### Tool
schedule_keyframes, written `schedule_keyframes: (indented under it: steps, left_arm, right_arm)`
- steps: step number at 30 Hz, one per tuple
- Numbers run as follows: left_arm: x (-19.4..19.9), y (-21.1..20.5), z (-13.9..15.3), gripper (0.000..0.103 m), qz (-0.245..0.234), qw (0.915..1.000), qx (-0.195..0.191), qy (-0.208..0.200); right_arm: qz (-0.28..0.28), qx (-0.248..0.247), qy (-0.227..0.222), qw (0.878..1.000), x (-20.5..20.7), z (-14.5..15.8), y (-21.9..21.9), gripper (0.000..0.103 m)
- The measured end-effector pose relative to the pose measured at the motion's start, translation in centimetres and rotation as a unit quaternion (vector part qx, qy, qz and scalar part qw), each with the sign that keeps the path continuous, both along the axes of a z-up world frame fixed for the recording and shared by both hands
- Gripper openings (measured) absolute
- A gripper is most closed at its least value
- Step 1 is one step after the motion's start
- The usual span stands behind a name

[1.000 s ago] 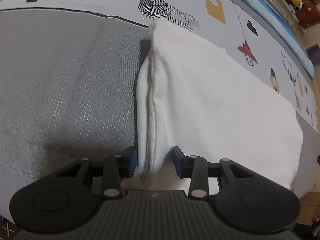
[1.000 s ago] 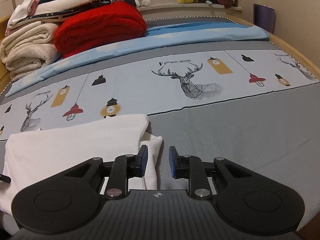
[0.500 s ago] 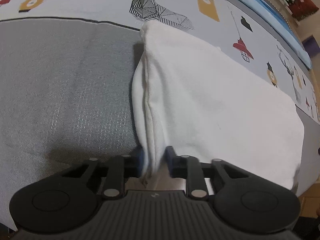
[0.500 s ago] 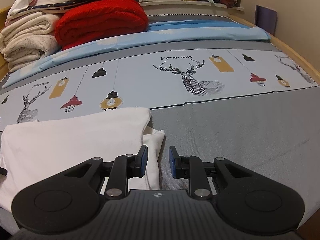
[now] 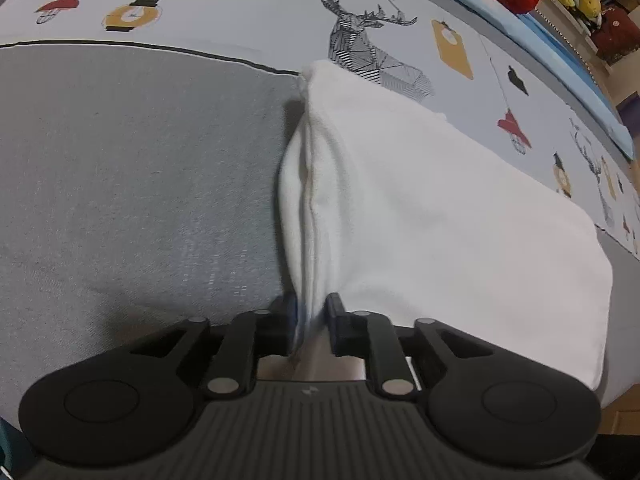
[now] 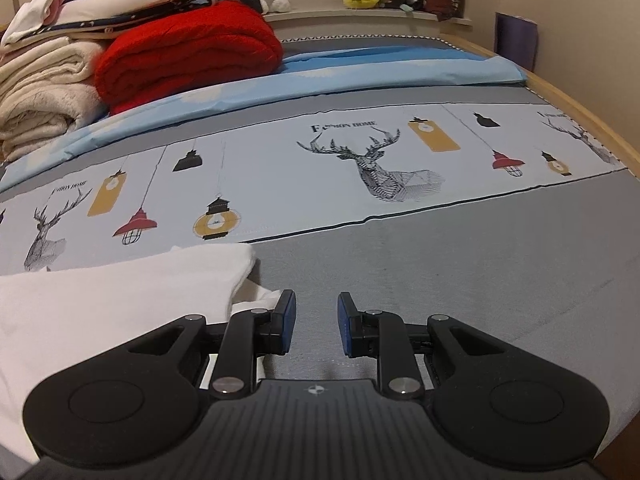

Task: Fold small clothes

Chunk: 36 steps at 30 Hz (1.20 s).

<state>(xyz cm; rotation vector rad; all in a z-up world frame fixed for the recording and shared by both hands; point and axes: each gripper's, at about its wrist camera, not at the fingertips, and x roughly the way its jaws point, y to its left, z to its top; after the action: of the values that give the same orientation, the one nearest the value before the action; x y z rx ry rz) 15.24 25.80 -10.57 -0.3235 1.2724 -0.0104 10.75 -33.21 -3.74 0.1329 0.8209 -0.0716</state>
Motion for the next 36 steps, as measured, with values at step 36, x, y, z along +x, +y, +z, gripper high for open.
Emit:
schedule_keyframes:
  steps: [36]
  left_arm:
    - [-0.2,-6.7,5.5,0.011,-0.054,0.9938,-0.032,-0.092]
  right_arm:
    - [0.014,0.008,-0.003,1.000,-0.4,0.1,-1.0,0.023]
